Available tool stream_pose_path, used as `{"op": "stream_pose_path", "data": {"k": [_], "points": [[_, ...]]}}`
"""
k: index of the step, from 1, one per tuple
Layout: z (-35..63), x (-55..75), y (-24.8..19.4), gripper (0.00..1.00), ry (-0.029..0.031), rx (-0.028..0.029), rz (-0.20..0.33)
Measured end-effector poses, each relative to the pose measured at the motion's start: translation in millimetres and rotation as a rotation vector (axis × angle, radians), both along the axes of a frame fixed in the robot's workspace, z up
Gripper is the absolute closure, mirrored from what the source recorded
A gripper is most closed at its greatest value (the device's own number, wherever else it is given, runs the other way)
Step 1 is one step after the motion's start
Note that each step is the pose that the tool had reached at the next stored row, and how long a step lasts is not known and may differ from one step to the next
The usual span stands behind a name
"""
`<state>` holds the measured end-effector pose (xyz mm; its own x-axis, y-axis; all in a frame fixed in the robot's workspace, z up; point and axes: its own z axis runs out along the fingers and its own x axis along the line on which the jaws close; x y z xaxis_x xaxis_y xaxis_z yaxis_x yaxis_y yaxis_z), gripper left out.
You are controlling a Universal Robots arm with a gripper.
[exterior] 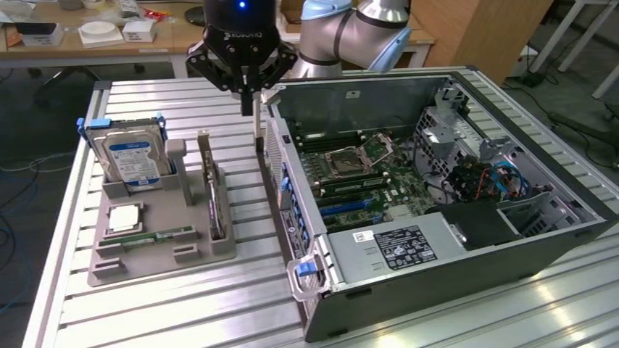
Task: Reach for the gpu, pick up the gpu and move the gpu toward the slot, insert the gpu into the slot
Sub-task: 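Reach for the gpu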
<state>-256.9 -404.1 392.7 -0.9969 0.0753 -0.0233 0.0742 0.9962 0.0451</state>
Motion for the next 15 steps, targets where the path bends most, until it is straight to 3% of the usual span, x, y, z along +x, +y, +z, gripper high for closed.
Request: {"op": "stream_pose_path", "data": {"k": [15], "points": [[-0.2, -15.6, -0.9, 0.90, 0.0000, -0.0001, 0.000]]}}
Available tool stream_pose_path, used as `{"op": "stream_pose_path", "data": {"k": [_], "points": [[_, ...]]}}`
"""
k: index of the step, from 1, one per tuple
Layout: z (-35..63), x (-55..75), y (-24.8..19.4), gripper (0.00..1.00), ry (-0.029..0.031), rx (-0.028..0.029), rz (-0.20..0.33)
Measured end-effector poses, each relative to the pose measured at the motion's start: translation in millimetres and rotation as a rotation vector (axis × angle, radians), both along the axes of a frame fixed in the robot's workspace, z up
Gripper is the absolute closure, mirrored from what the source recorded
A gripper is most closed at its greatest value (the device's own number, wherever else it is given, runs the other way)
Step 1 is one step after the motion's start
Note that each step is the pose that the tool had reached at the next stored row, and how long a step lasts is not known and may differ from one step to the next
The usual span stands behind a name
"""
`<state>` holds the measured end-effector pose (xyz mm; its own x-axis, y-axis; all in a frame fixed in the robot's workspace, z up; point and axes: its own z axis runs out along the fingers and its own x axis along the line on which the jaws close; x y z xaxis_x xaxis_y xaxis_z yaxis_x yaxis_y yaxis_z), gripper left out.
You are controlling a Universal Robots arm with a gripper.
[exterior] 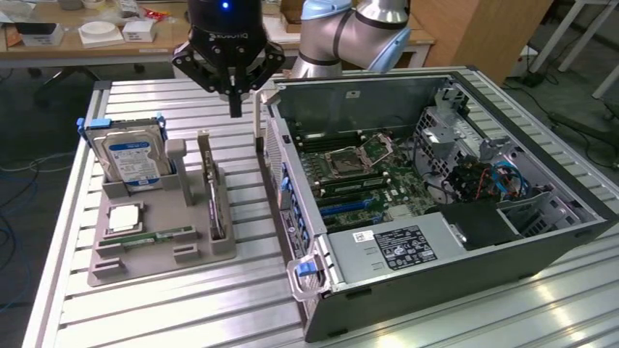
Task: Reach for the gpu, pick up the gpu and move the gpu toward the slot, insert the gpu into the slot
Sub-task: 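Reach for the gpu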
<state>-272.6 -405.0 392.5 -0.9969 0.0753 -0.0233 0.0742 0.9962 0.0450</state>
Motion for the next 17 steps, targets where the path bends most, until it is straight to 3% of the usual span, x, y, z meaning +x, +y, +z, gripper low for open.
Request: {"op": "stream_pose_path", "data": {"k": [17], "points": [[-0.3, -17.6, -1.4, 0.90, 0.0000, 0.0000, 0.000]]}}
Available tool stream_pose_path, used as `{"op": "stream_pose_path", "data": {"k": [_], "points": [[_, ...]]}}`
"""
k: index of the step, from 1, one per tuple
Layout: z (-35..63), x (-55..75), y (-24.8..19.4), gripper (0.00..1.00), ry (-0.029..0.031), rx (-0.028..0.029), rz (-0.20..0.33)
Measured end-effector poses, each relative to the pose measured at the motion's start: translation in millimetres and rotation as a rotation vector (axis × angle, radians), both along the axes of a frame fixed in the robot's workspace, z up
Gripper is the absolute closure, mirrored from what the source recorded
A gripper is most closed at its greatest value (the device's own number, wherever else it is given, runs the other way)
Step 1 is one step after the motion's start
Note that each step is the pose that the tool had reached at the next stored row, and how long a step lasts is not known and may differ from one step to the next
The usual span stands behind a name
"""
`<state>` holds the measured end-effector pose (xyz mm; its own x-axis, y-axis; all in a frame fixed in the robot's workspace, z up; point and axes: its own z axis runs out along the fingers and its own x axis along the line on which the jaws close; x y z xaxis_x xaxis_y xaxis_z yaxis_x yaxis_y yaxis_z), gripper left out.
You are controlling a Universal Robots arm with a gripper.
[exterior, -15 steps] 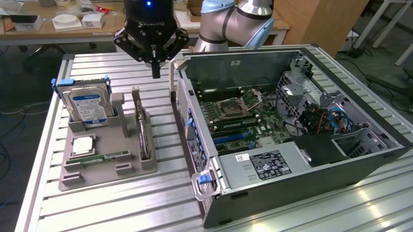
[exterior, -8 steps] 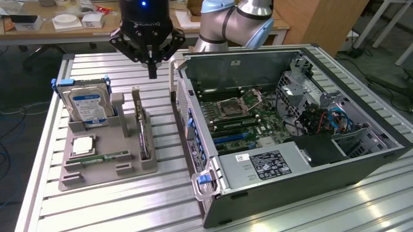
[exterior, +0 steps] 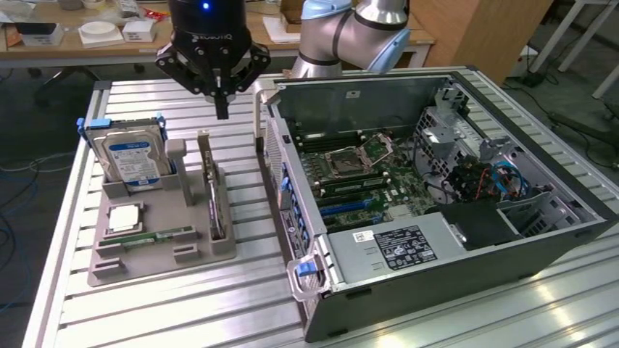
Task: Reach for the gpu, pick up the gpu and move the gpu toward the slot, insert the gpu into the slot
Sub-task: 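Reach for the gpu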
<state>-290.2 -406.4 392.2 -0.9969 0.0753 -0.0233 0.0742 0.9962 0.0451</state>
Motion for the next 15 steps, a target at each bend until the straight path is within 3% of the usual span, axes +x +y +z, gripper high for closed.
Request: {"op": "stream_pose_path", "data": {"k": [15], "points": [[-0.3, -17.1, -2.0, 0.90, 0.0000, 0.0000, 0.000]]}}
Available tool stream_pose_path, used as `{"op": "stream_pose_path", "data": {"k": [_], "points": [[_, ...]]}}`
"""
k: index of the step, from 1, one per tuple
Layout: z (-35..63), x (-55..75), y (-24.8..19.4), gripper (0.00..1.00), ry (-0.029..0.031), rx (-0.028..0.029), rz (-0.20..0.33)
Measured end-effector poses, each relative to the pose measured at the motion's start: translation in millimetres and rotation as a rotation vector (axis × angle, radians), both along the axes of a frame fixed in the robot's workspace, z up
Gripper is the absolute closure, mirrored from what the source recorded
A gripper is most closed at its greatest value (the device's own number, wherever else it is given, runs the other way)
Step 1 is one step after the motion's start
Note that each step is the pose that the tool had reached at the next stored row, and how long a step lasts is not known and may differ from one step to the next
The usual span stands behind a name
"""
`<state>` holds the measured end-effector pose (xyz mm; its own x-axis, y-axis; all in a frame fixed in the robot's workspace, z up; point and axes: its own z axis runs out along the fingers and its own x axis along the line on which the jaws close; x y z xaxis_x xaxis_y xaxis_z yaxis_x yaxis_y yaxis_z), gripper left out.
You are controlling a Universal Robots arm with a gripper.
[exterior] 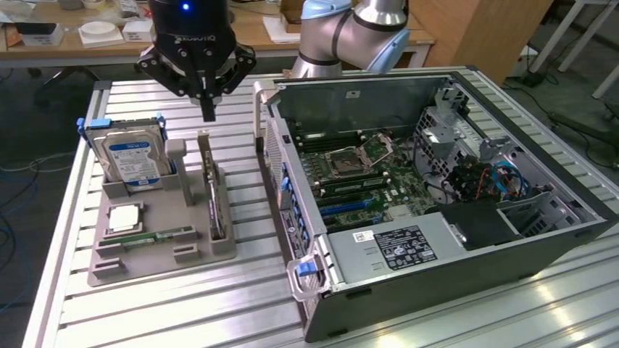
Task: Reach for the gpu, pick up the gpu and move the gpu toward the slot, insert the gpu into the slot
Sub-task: 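Reach for the gpu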
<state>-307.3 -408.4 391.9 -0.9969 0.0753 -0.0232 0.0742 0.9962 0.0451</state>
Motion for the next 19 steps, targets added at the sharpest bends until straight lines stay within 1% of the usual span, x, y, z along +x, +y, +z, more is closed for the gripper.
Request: {"op": "stream_pose_path", "data": {"k": [19], "points": [[-0.3, -21.3, -2.8, 0.90, -0.0001, 0.0000, 0.000]]}}
